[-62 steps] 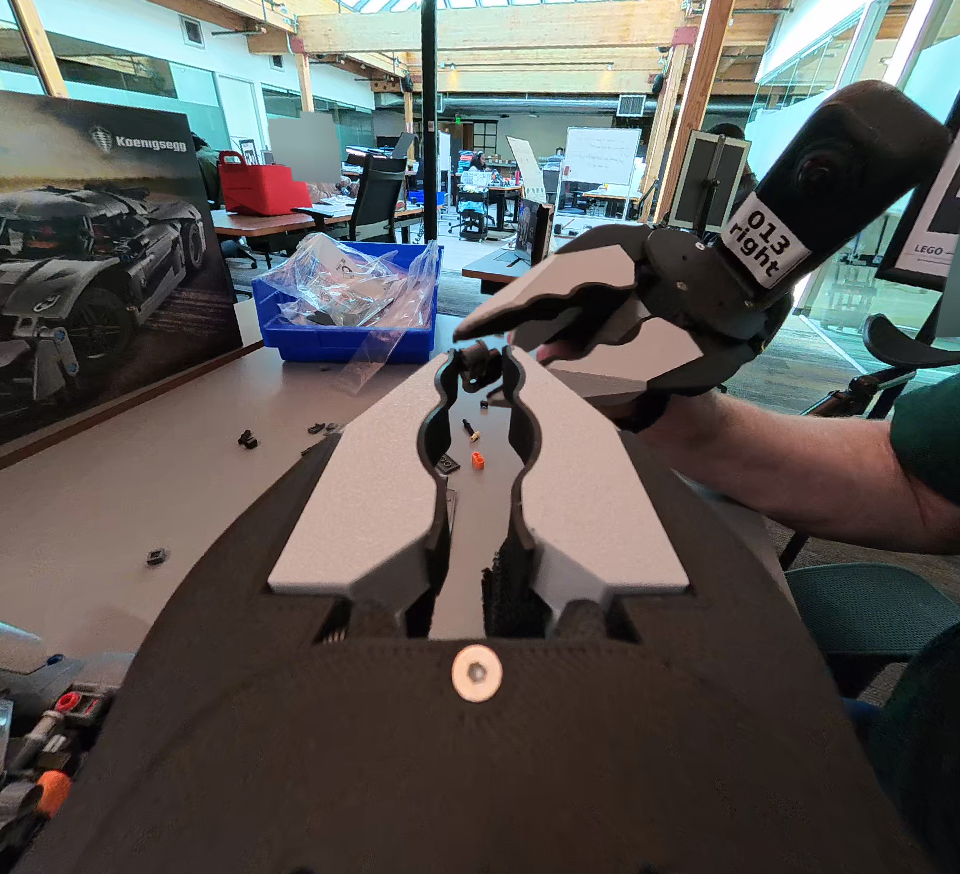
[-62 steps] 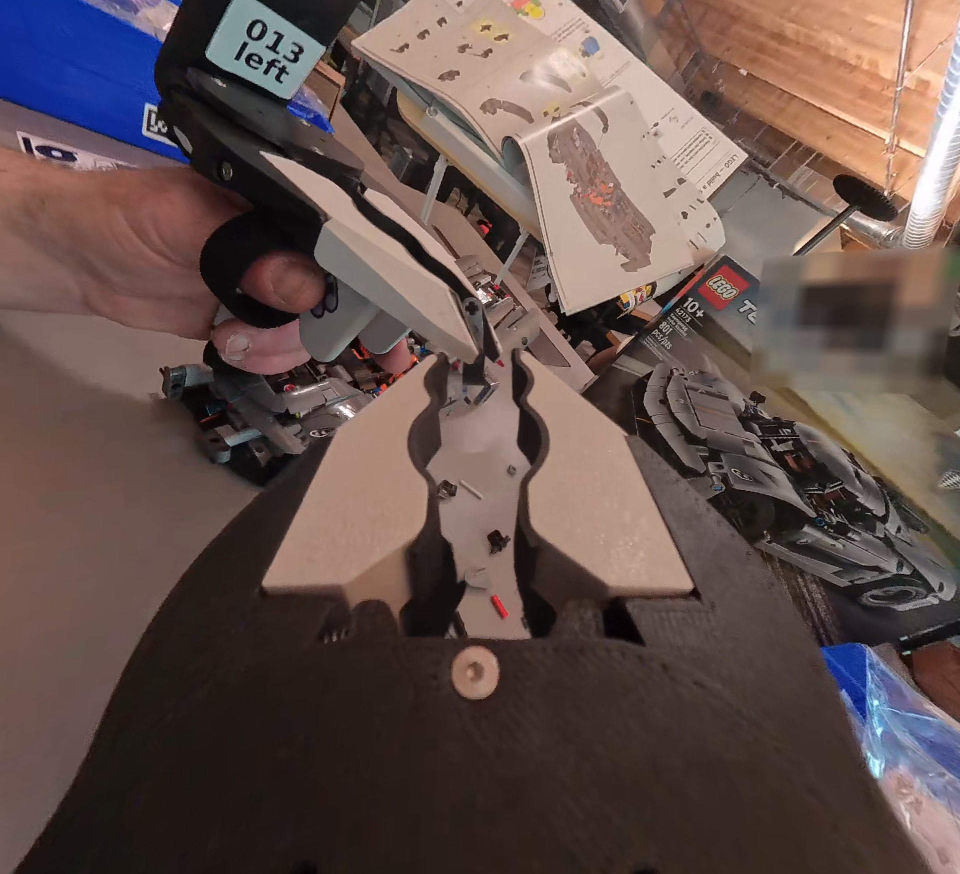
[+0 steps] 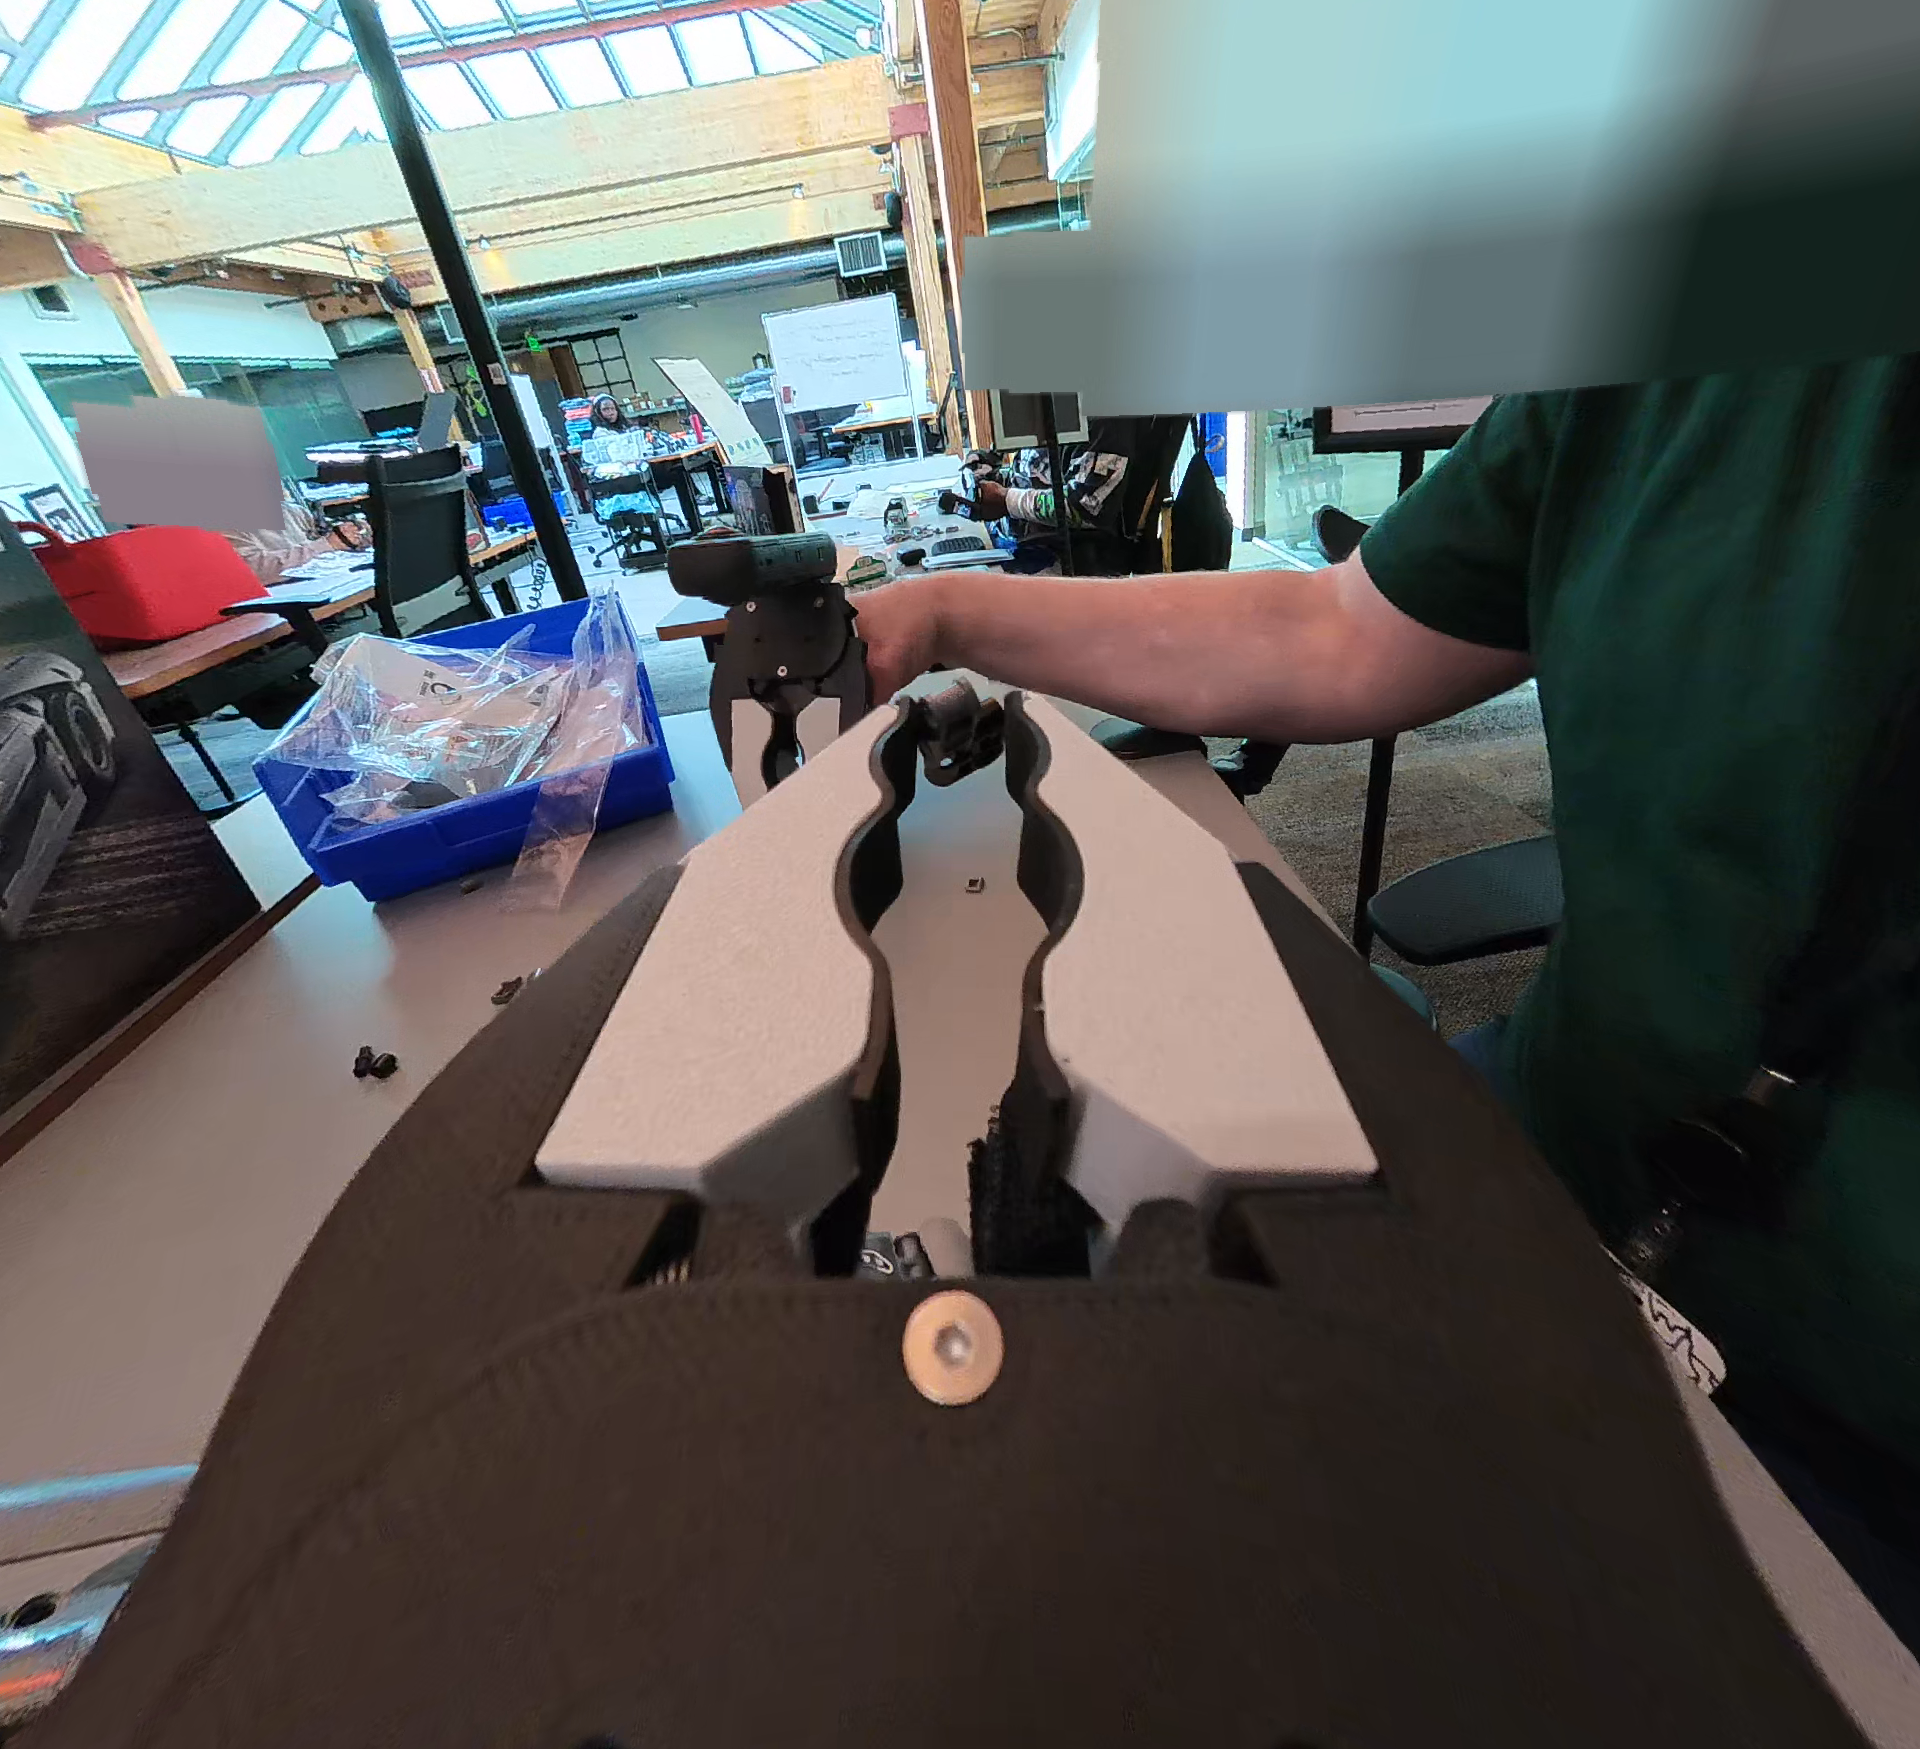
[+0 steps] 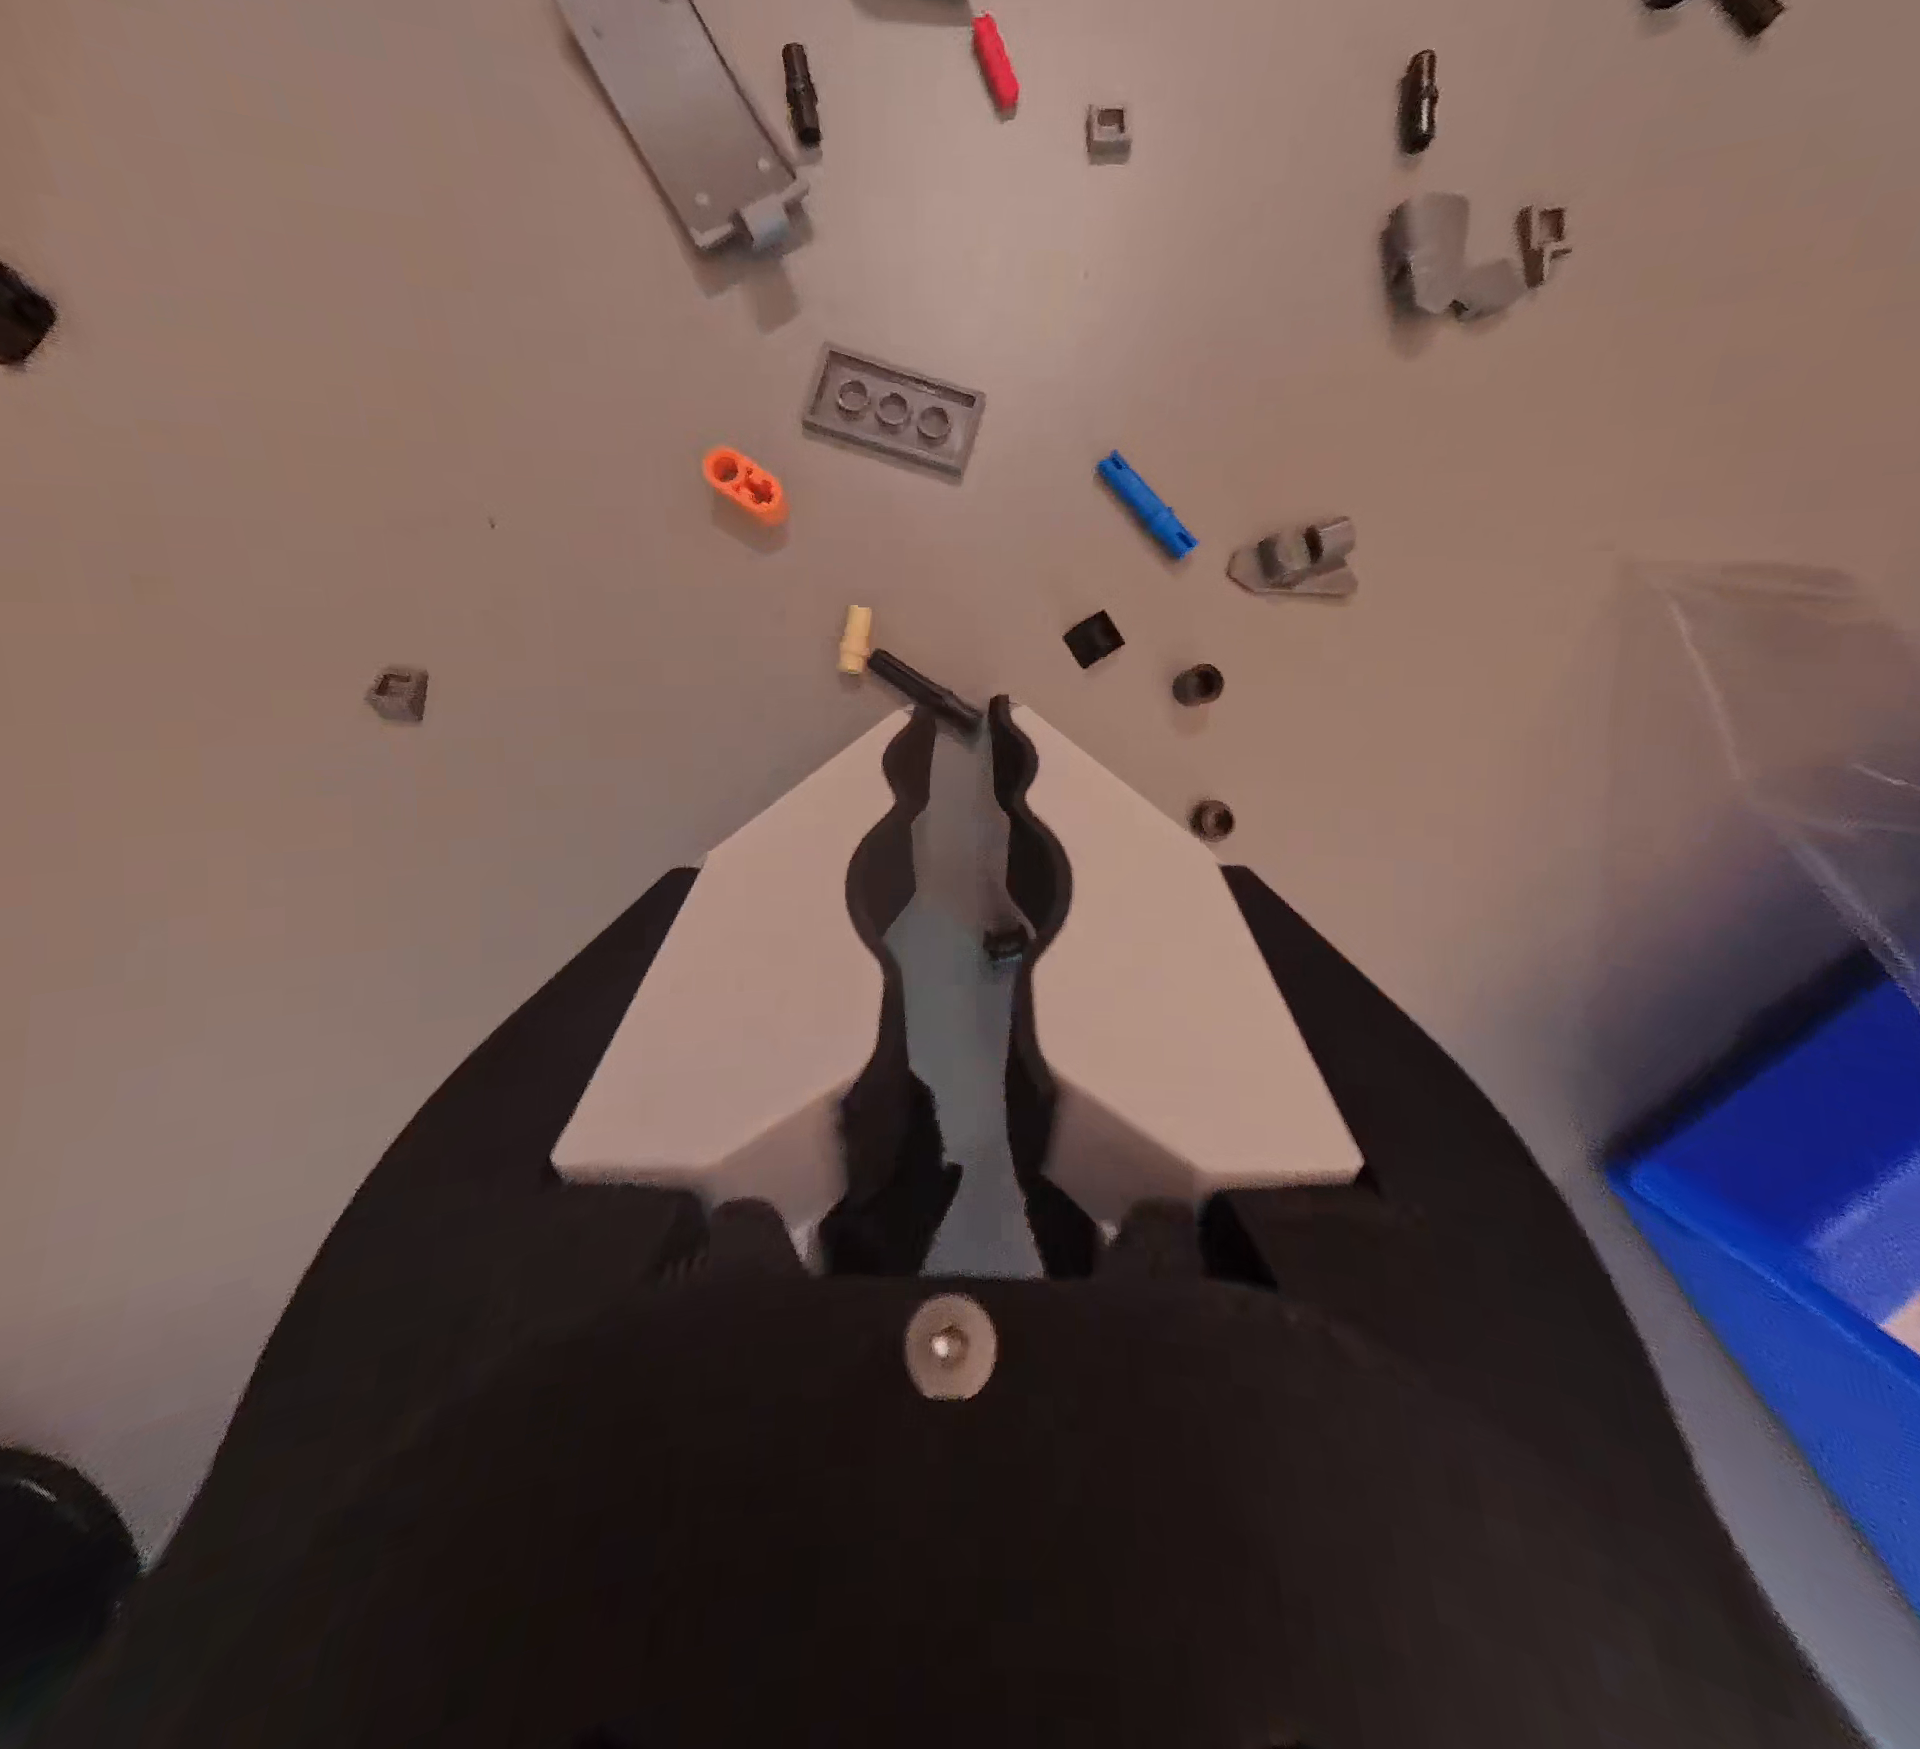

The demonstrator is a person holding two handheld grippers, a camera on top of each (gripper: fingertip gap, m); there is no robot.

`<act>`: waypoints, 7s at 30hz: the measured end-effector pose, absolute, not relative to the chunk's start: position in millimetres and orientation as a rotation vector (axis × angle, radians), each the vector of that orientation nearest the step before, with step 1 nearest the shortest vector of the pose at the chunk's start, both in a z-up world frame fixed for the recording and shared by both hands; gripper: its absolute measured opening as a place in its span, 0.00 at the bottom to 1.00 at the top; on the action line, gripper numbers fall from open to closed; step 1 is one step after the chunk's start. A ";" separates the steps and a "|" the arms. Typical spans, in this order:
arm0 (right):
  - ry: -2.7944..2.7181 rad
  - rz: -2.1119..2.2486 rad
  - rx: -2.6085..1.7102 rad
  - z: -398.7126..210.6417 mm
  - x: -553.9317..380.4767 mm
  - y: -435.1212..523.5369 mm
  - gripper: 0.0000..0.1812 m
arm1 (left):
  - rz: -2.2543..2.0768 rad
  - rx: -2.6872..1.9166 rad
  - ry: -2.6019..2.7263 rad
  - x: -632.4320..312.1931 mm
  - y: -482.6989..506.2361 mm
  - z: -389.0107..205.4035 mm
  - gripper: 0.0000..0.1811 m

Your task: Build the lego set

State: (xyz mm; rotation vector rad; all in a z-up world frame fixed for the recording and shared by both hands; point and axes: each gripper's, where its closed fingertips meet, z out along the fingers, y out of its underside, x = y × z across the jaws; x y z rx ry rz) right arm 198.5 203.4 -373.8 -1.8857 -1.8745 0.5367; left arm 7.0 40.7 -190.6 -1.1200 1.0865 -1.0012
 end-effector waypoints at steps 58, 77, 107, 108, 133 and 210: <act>-1.447 0.803 -1.535 -268.6 184.1 130.0 0.02 | -0.544 -2.038 1.555 109.4 93.2 -300.7 0.16; -1.344 1.047 -1.456 -252.4 105.8 76.3 0.03 | -0.032 -1.253 1.345 115.0 69.0 -246.5 0.02; -1.335 0.799 -1.409 -247.4 100.9 88.1 0.01 | -0.727 -1.667 1.190 111.1 85.3 -237.8 0.04; -1.342 0.788 -1.403 -248.5 101.3 87.9 0.01 | -0.720 -1.669 1.198 111.9 84.7 -240.3 0.04; -1.685 0.858 -1.674 -340.8 90.5 70.2 0.00 | -0.616 -2.073 1.402 94.7 70.2 -316.6 0.01; -0.465 2.149 -1.258 -201.4 106.3 73.1 0.01 | 0.292 -1.130 1.014 117.1 72.8 -207.6 0.01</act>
